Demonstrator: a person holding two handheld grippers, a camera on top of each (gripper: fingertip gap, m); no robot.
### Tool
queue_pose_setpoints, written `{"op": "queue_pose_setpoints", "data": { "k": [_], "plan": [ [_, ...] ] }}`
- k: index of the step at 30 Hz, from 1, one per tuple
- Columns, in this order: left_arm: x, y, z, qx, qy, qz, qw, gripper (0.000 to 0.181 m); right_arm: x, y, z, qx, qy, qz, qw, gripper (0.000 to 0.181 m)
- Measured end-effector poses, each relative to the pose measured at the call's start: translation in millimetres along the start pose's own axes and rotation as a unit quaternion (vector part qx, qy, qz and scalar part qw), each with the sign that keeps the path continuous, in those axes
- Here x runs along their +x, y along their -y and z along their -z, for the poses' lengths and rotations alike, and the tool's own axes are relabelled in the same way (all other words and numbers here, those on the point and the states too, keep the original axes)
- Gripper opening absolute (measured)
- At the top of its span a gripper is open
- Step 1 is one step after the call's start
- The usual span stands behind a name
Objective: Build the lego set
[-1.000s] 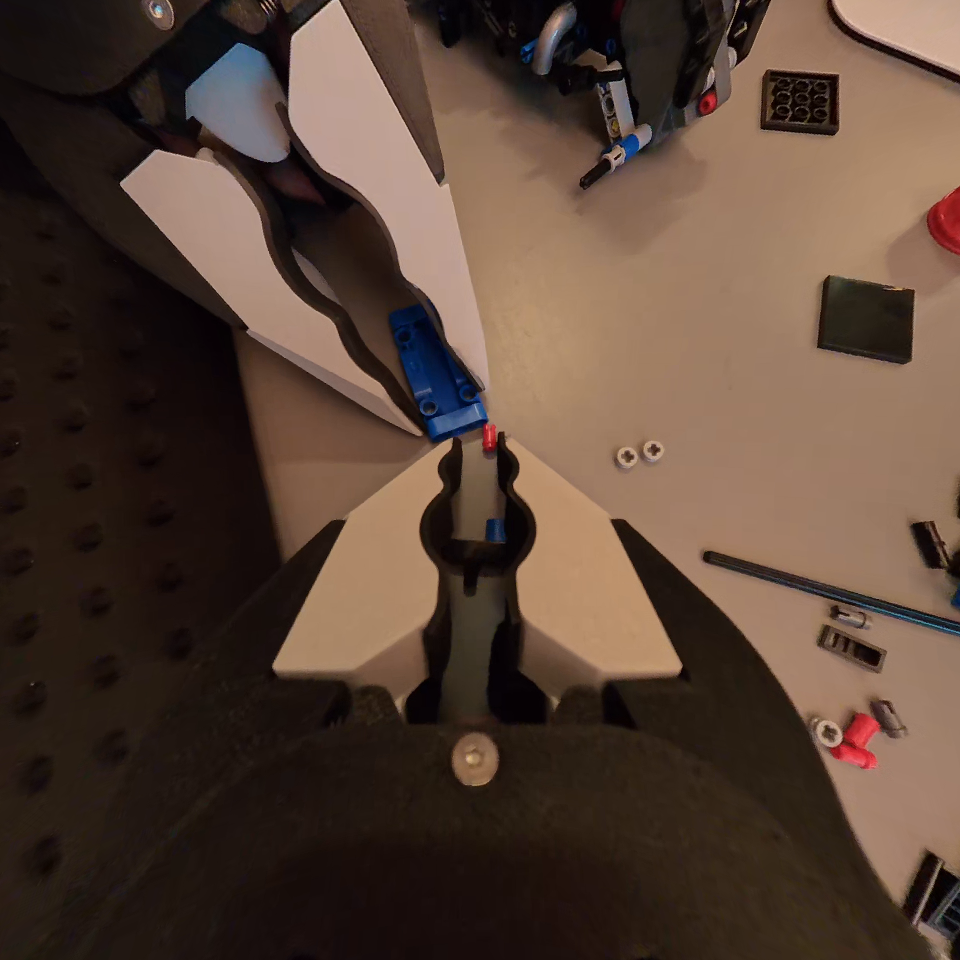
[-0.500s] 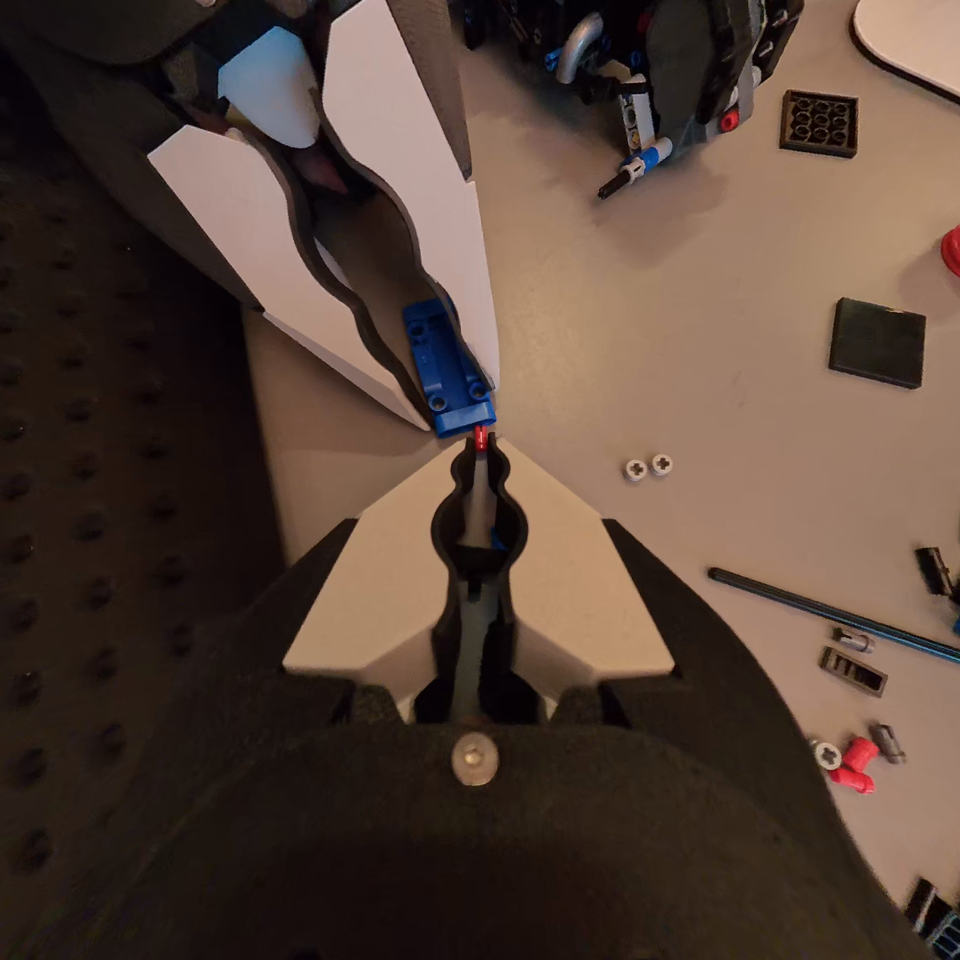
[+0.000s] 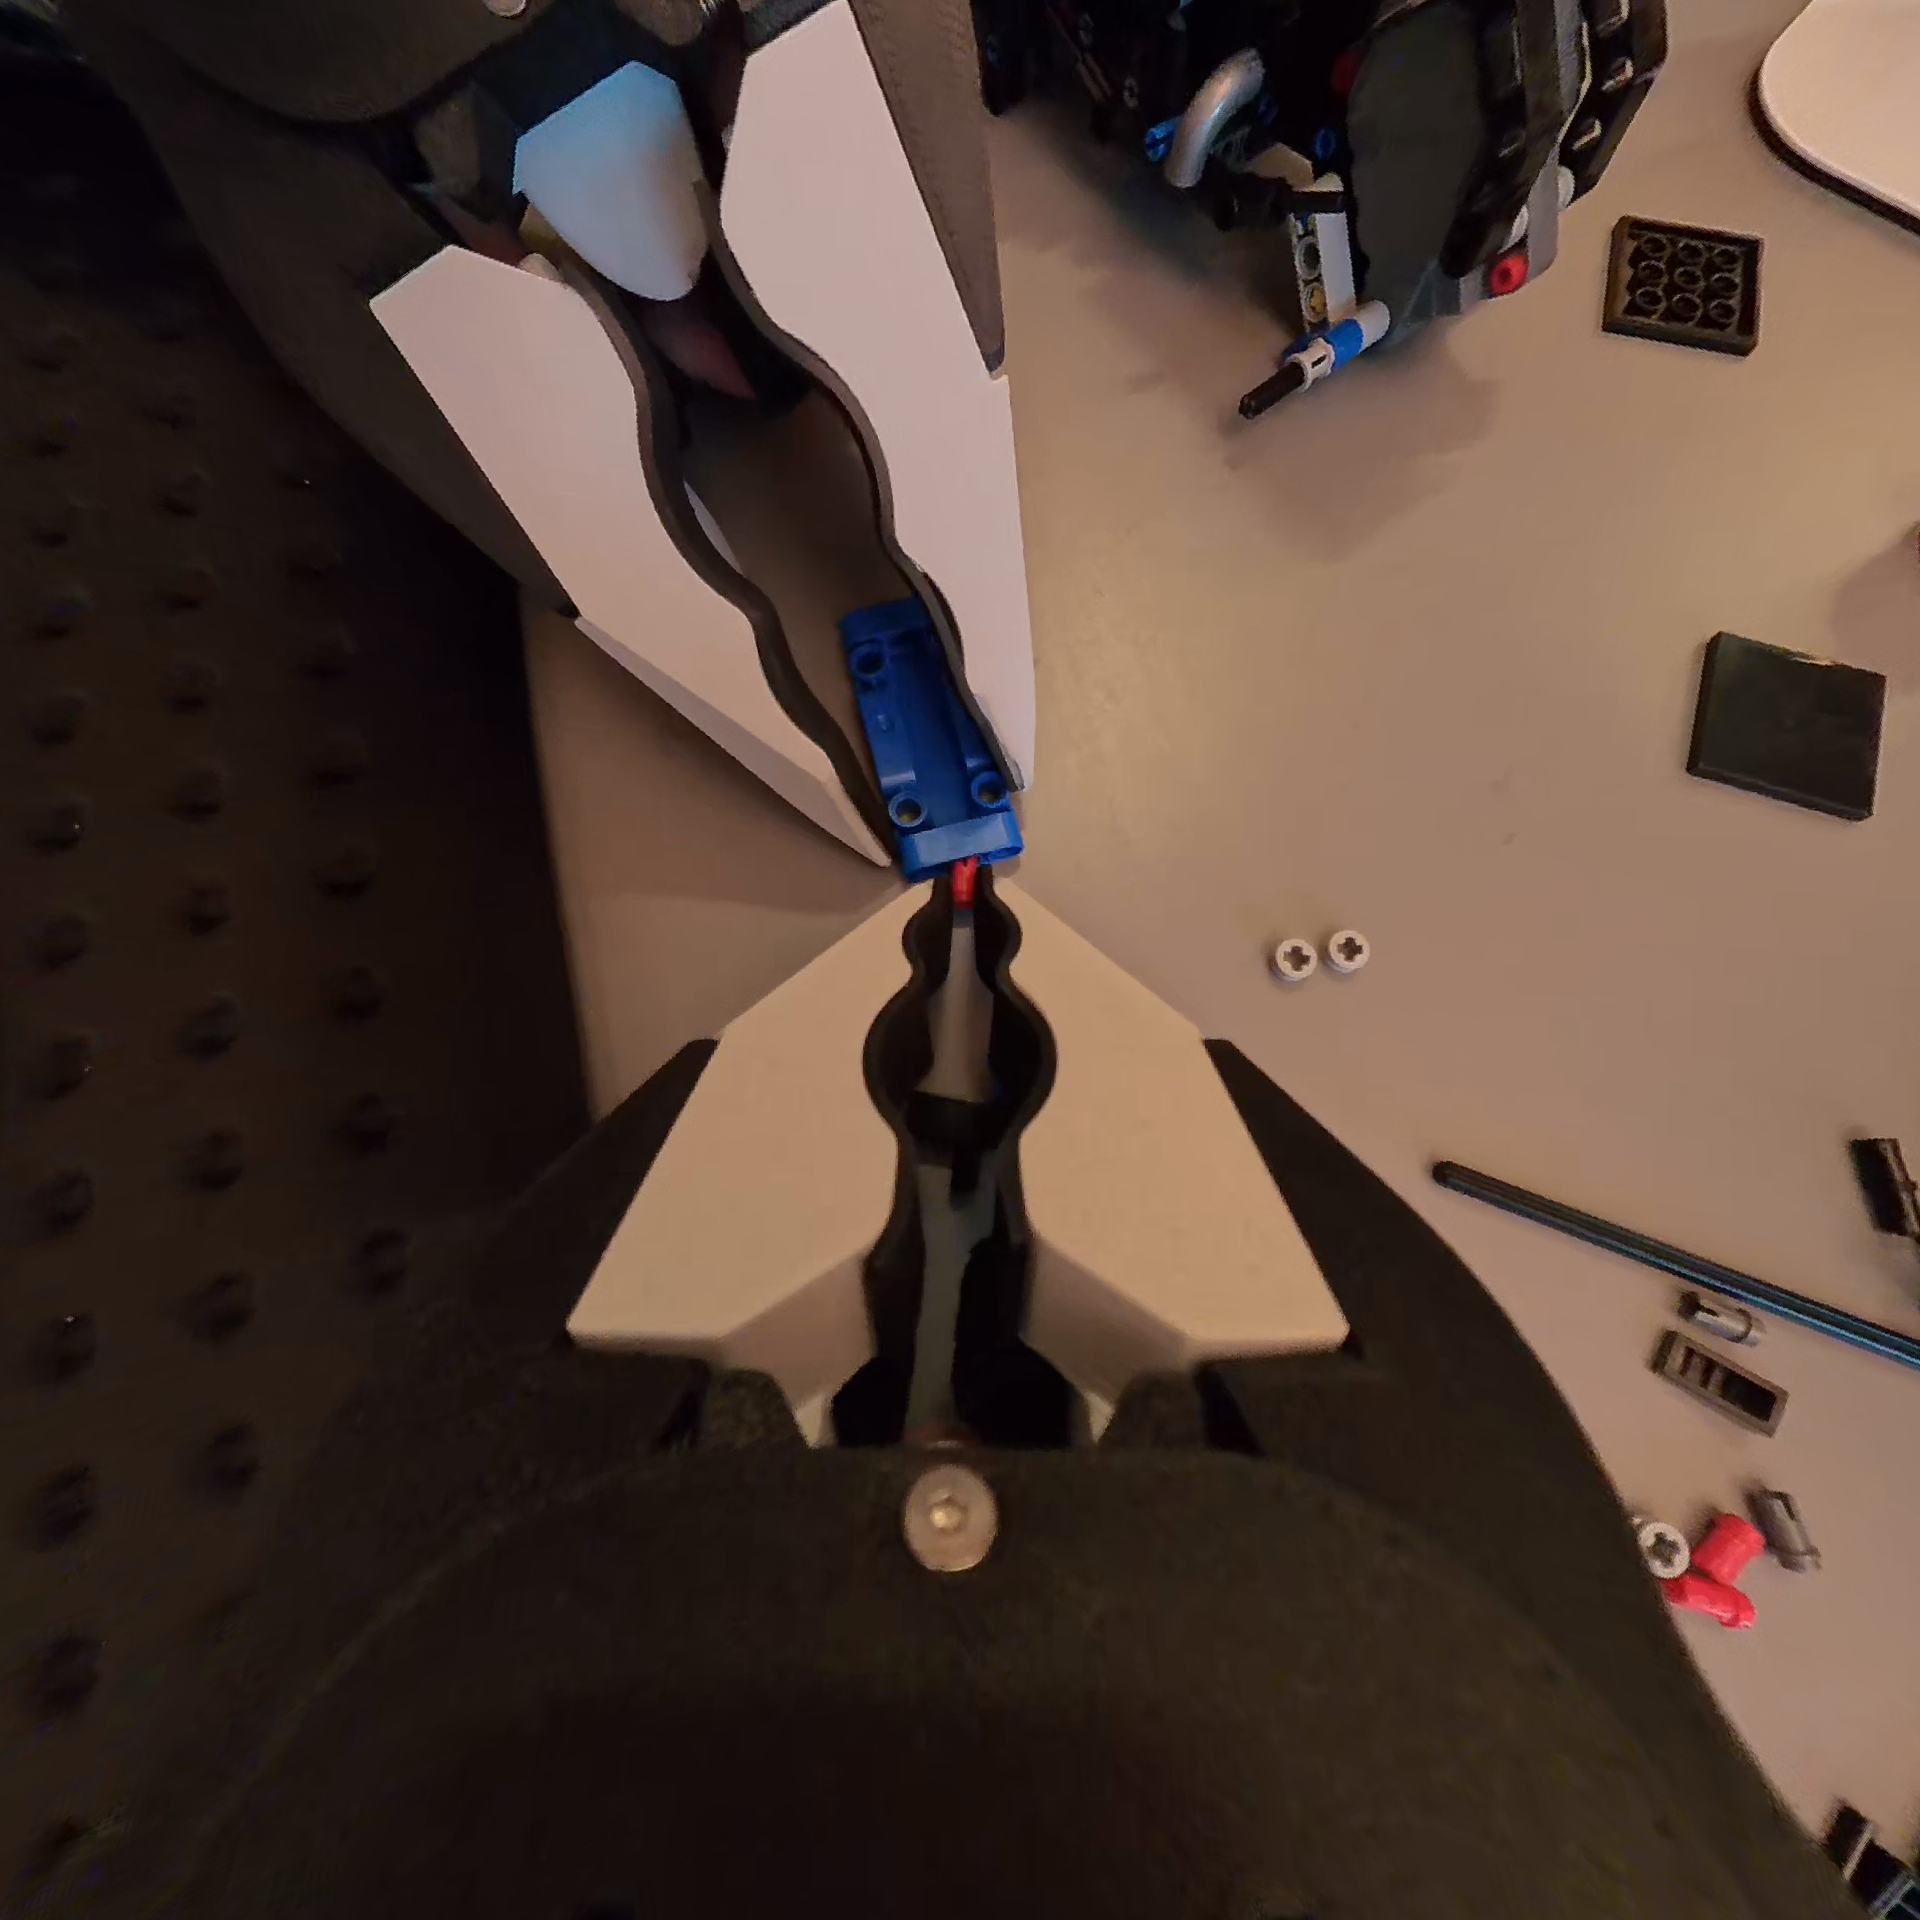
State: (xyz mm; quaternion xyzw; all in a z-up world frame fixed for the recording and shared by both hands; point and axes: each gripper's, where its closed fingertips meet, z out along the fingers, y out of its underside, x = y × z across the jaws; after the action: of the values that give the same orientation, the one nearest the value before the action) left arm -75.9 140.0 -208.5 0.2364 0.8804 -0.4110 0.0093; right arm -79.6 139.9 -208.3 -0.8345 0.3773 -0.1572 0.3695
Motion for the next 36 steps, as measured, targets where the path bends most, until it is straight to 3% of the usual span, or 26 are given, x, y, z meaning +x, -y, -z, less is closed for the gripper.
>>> {"op": "queue_pose_setpoints", "data": {
  "k": [14, 23, 26, 36],
  "plan": [
    [2.0, 0.2, -0.3, 0.004, -0.023, -0.005, 1.000, 0.023, -2.5, 1.8, -1.6, 0.001, 0.015, 0.065, 0.998, 0.002],
    [1.4, -0.2, -0.2, 0.005, -0.017, -0.015, 1.000, 0.022, -2.3, -0.9, 0.6, -0.003, 0.024, 0.050, 0.998, 0.009],
    [1.5, -0.1, -0.3, 0.006, -0.019, -0.014, 1.000, 0.022, 0.7, -3.1, 2.5, -0.004, 0.019, 0.046, 0.999, 0.000],
    [1.4, -0.2, -0.3, 0.006, -0.018, -0.014, 1.000, 0.022, -2.1, 1.3, -2.4, -0.003, 0.020, 0.049, 0.999, 0.000]
  ]
}}
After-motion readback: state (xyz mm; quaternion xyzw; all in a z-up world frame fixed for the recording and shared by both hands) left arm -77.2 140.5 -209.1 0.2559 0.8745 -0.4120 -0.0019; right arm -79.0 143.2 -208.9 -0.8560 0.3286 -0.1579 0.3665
